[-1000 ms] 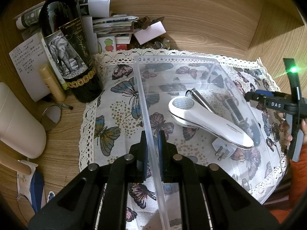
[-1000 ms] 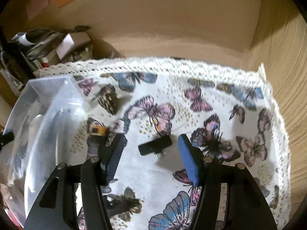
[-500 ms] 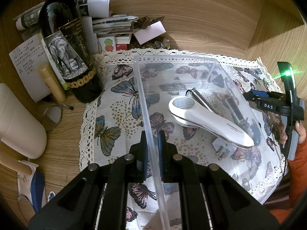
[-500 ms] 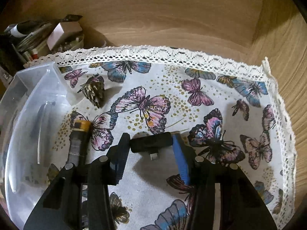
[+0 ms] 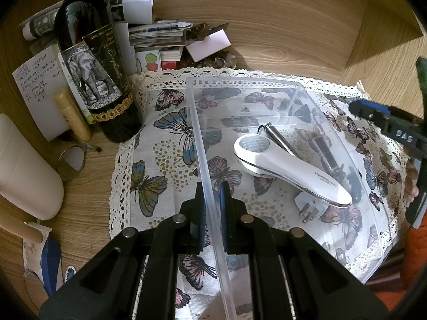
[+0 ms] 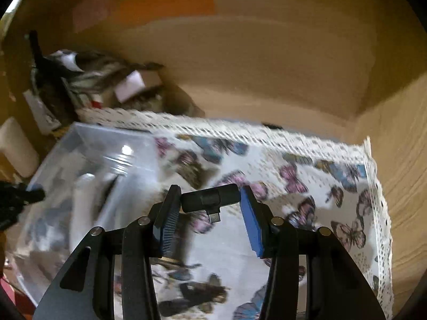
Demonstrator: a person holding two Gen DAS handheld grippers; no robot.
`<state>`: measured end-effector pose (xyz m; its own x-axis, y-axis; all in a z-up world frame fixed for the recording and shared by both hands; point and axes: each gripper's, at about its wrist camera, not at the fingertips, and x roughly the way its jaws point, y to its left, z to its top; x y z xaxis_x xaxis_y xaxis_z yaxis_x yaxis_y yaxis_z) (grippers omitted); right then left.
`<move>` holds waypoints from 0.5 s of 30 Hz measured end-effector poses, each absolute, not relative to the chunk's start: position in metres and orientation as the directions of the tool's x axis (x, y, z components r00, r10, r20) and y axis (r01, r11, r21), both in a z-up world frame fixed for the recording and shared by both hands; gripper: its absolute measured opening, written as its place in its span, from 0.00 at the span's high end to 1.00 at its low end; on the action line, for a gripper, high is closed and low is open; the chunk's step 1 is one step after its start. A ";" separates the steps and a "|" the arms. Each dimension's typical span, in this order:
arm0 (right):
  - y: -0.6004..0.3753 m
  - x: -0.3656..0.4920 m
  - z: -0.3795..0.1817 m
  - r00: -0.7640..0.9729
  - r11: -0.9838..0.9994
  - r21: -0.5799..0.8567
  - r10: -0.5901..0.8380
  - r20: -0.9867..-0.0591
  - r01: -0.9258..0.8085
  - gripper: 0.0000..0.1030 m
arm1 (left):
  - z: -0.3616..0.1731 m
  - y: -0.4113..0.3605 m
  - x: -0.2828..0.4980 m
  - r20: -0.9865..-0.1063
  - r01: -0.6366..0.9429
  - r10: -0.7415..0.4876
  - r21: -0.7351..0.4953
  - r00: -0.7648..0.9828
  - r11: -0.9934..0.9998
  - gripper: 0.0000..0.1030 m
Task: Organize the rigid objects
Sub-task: 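Carry the adapter over the box and release it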
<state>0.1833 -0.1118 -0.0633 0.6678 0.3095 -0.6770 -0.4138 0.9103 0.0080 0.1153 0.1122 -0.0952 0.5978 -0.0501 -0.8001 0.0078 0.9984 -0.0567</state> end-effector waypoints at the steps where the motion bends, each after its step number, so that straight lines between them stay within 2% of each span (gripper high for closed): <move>1: -0.109 0.182 -0.061 0.671 0.905 0.009 0.322 -0.668 -0.425 0.59 | -0.095 0.112 0.115 -0.800 0.008 -0.050 -0.056 0.598 0.998 0.91; 8: -0.080 0.168 -0.046 0.661 0.857 0.016 0.409 -0.630 -0.515 0.59 | -0.095 0.112 0.115 -0.800 0.009 -0.054 -0.060 0.598 0.998 0.91; 15: -0.047 0.163 -0.053 0.606 0.803 0.014 0.462 -0.648 -0.596 0.59 | -0.095 0.112 0.115 -0.800 0.009 -0.054 -0.061 0.598 0.998 0.91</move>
